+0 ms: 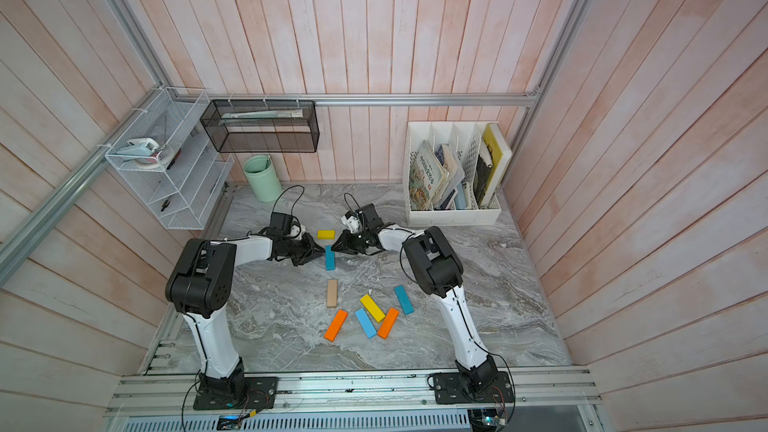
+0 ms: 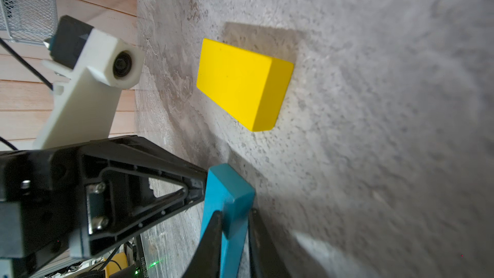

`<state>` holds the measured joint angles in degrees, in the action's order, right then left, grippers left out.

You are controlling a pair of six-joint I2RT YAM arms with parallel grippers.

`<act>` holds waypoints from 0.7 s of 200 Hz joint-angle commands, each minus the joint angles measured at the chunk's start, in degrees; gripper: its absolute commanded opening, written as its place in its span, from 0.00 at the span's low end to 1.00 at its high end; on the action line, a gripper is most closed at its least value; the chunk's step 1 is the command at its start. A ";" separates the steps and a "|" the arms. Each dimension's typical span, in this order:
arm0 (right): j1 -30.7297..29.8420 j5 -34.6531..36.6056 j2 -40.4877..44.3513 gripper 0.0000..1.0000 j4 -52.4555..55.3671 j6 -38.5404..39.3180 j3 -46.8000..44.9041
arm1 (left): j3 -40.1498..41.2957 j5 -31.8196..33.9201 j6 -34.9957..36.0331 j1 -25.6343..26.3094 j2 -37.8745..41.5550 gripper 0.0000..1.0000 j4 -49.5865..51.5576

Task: Assemble a giraffe with building blocks
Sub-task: Assemble the building block at the center of the board.

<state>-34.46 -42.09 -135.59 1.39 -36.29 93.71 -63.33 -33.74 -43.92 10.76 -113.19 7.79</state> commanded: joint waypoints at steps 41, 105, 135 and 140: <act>-0.09 0.78 -1.81 0.21 2.11 1.09 0.49 | -1.16 1.35 -0.53 -0.31 -2.10 0.17 1.39; 0.27 0.26 -2.07 0.21 -0.85 0.02 -0.28 | -0.03 -2.08 -2.65 -0.32 -1.96 0.17 -4.24; 0.77 -0.36 -2.90 0.21 -1.38 -0.87 0.65 | -1.51 -2.21 -3.28 -0.35 -3.58 0.17 -4.63; 0.76 -0.54 -3.07 0.21 -1.42 -1.01 0.81 | -1.66 -2.21 -3.36 -0.31 -3.77 0.17 -4.58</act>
<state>-34.06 -42.15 -135.90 0.67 -36.49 93.89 -63.99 -34.89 -46.46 10.48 -114.65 4.62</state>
